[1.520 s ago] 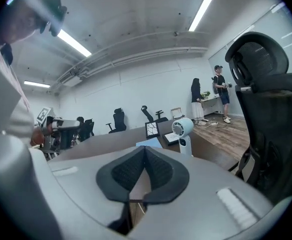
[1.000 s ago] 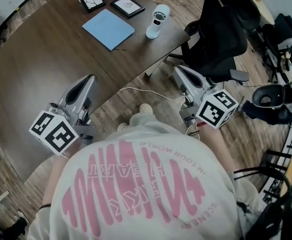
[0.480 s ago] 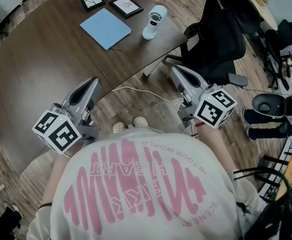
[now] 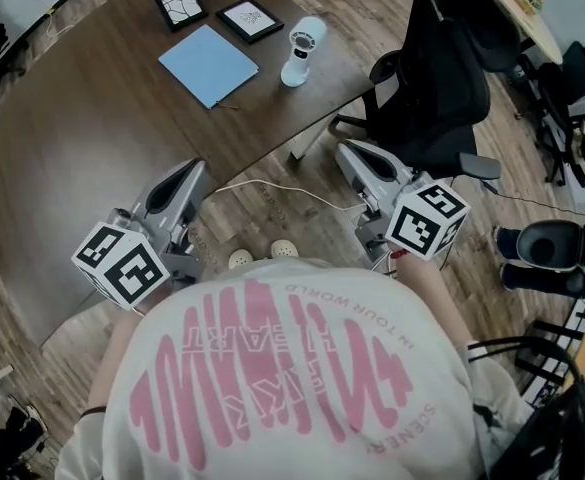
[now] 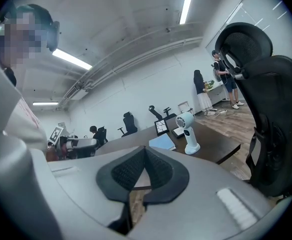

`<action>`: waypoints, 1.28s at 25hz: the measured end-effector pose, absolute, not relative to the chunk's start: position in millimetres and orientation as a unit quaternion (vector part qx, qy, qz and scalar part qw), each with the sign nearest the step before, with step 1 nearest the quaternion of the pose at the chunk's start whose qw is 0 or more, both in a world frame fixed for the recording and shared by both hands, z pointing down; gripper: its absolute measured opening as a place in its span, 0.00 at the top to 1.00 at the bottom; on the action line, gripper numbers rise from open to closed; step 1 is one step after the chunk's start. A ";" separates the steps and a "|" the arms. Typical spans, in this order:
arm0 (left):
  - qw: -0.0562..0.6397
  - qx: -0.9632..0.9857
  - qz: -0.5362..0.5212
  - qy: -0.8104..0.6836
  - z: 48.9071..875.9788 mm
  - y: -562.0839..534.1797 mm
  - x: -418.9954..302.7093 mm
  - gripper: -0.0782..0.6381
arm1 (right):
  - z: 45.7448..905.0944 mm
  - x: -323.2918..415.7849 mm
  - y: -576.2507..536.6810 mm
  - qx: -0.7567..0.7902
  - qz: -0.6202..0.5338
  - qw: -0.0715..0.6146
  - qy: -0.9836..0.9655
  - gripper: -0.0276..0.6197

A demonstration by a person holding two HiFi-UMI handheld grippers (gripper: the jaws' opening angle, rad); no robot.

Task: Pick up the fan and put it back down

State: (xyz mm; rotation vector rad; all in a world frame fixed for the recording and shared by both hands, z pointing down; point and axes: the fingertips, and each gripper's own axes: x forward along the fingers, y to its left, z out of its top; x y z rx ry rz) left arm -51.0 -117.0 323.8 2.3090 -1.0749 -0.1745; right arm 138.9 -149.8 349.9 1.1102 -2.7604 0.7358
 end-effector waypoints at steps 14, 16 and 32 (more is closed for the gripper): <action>0.288 0.863 -0.065 -0.410 328.1 -116.9 -46.7 0.86 | 359.7 151.2 -155.0 0.366 0.247 0.036 -0.897 0.95; 0.287 0.863 -0.066 -0.410 327.3 -118.0 -46.3 0.86 | 360.2 149.1 -154.7 0.363 0.246 0.041 -0.898 0.95; 0.289 0.861 -0.066 -0.413 328.6 -116.4 -47.8 0.86 | 363.4 144.9 -154.8 0.355 0.241 0.049 -0.902 0.95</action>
